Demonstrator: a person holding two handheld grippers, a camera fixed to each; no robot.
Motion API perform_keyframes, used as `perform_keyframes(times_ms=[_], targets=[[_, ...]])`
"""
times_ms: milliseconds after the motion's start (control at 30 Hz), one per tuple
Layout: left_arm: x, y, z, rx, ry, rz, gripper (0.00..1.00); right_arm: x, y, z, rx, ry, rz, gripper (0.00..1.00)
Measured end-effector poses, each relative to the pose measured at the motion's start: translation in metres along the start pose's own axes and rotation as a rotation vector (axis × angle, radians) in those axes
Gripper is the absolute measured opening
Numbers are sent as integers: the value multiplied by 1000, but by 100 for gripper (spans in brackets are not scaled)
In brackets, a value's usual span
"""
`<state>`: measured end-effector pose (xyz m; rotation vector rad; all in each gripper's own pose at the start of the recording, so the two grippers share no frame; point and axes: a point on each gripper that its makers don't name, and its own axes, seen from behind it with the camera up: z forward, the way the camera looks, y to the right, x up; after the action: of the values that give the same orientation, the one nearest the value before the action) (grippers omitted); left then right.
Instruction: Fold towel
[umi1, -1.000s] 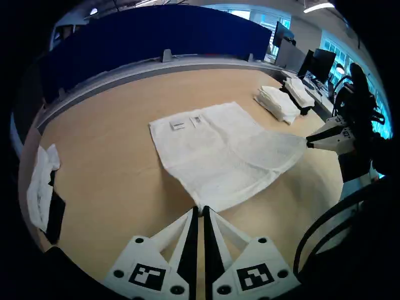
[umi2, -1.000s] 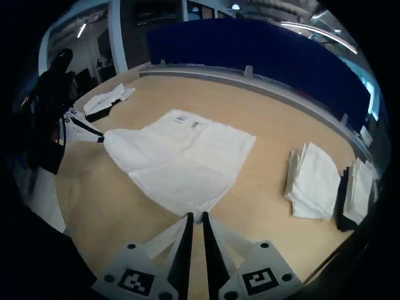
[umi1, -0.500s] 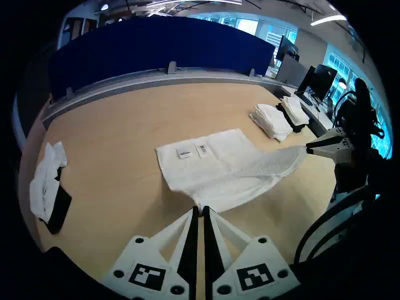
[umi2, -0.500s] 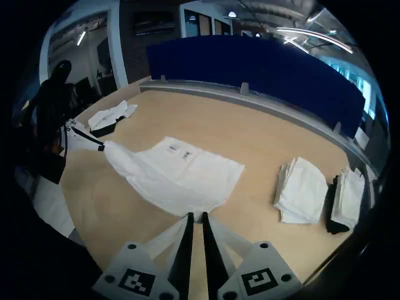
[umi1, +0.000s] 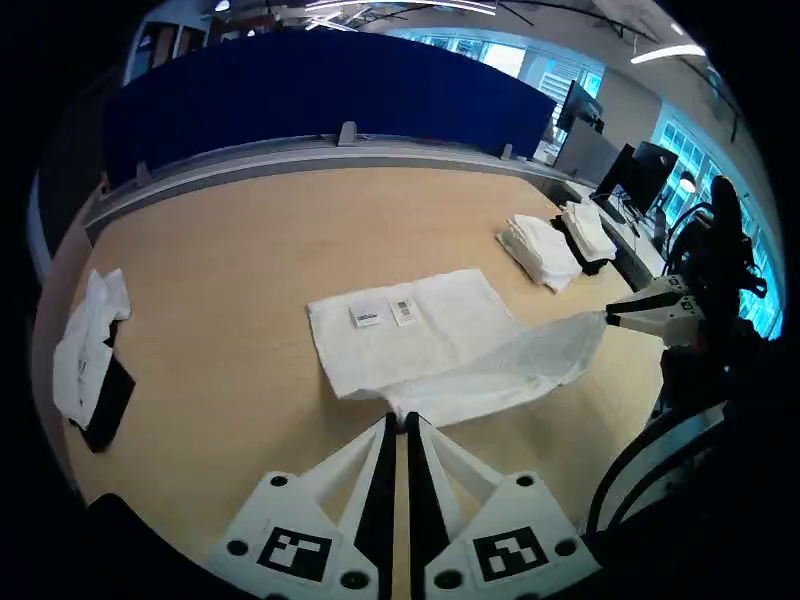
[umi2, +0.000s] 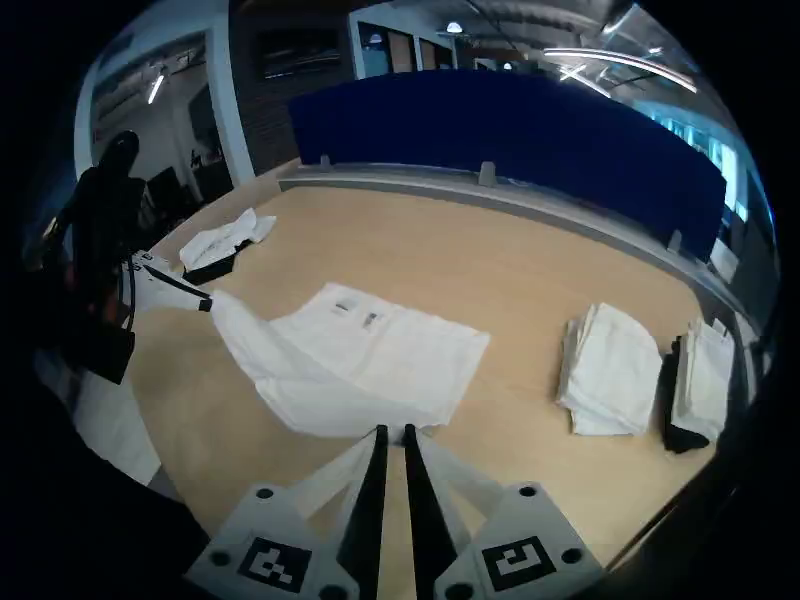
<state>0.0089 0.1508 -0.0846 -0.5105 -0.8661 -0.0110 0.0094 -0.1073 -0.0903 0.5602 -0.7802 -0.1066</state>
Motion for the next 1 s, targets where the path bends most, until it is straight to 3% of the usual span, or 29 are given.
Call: perform_keyframes(times_ms=[267, 567, 767, 1000], targets=[[6, 0, 2, -3, 7, -13, 7, 8, 0, 3, 6, 9, -10, 12], [16, -16, 9, 15, -2, -35, 7, 28, 10, 12, -1, 16, -35, 12], [32, -30, 27, 32, -10, -57, 7, 45, 30, 36, -28, 7, -50, 12], [45, -54, 63, 55, -47, -104, 7, 55, 57, 77, -56, -18, -19, 12]])
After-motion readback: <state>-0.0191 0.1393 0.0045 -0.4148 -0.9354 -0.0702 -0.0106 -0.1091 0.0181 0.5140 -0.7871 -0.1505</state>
